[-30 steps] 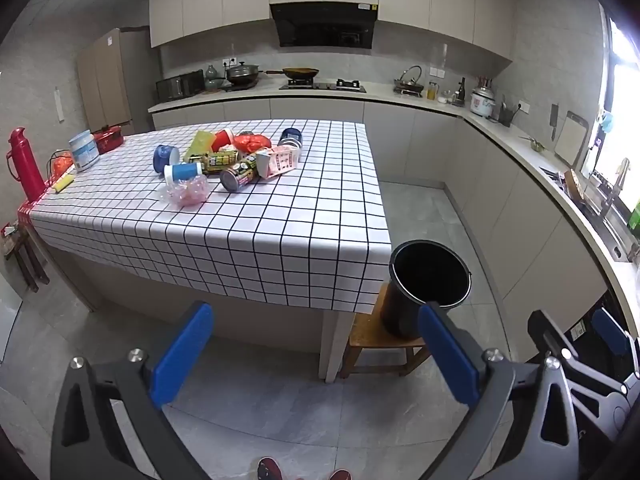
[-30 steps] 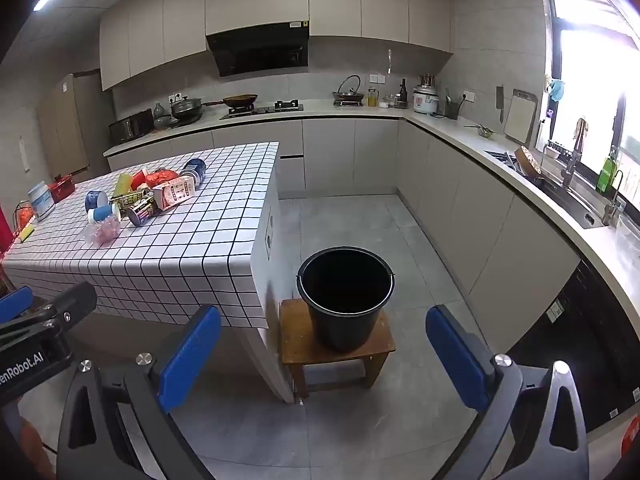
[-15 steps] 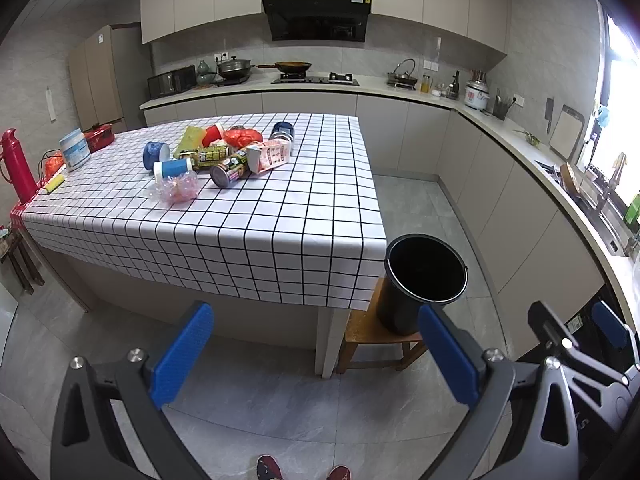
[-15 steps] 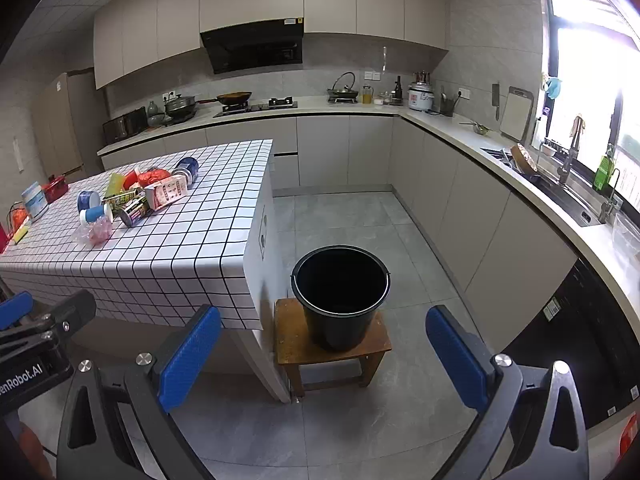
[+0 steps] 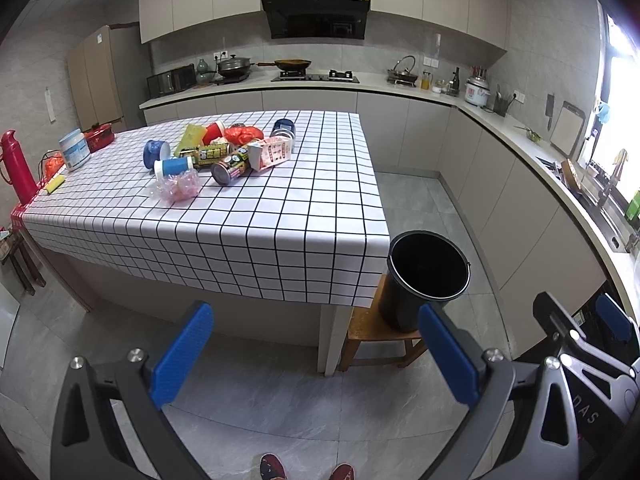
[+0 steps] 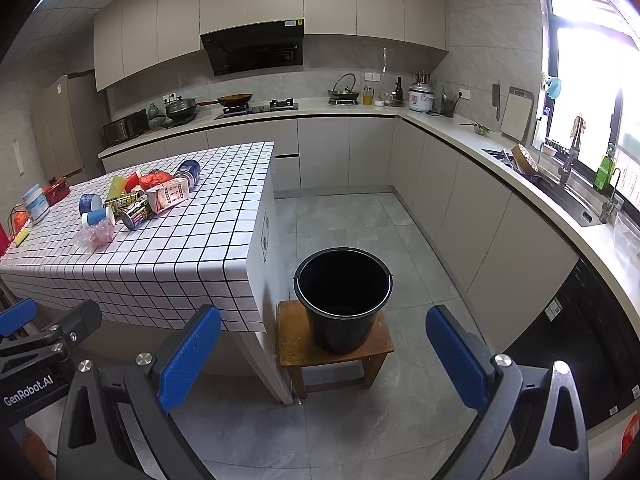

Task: Collect trash

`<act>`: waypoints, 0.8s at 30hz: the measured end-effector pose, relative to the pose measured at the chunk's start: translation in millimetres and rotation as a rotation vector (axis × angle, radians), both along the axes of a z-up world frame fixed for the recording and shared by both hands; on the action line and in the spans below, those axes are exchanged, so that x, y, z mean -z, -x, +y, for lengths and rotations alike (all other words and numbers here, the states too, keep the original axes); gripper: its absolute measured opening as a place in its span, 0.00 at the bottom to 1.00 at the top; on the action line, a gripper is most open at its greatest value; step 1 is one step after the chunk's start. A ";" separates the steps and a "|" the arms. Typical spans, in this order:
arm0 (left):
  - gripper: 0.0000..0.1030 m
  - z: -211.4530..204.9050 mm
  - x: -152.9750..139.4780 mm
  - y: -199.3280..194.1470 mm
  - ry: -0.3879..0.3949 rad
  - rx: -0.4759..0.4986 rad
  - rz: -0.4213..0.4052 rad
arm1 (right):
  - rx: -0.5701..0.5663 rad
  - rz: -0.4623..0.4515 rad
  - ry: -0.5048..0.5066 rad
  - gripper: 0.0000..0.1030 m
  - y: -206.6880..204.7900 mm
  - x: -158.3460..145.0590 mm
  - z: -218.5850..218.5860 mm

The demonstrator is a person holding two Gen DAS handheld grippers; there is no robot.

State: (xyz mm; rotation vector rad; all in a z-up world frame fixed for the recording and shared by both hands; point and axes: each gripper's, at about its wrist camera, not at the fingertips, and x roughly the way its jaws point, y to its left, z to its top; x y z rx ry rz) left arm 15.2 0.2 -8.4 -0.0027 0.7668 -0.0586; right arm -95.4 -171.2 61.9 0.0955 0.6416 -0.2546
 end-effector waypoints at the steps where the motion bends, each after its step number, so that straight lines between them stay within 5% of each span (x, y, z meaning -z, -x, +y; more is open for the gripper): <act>1: 1.00 -0.2 -0.2 -0.1 0.000 0.000 -0.001 | -0.001 0.000 0.000 1.00 -0.1 -0.2 0.1; 24: 1.00 4.4 0.1 0.7 0.006 0.000 0.006 | -0.007 0.000 -0.002 1.00 -4.4 -0.4 2.9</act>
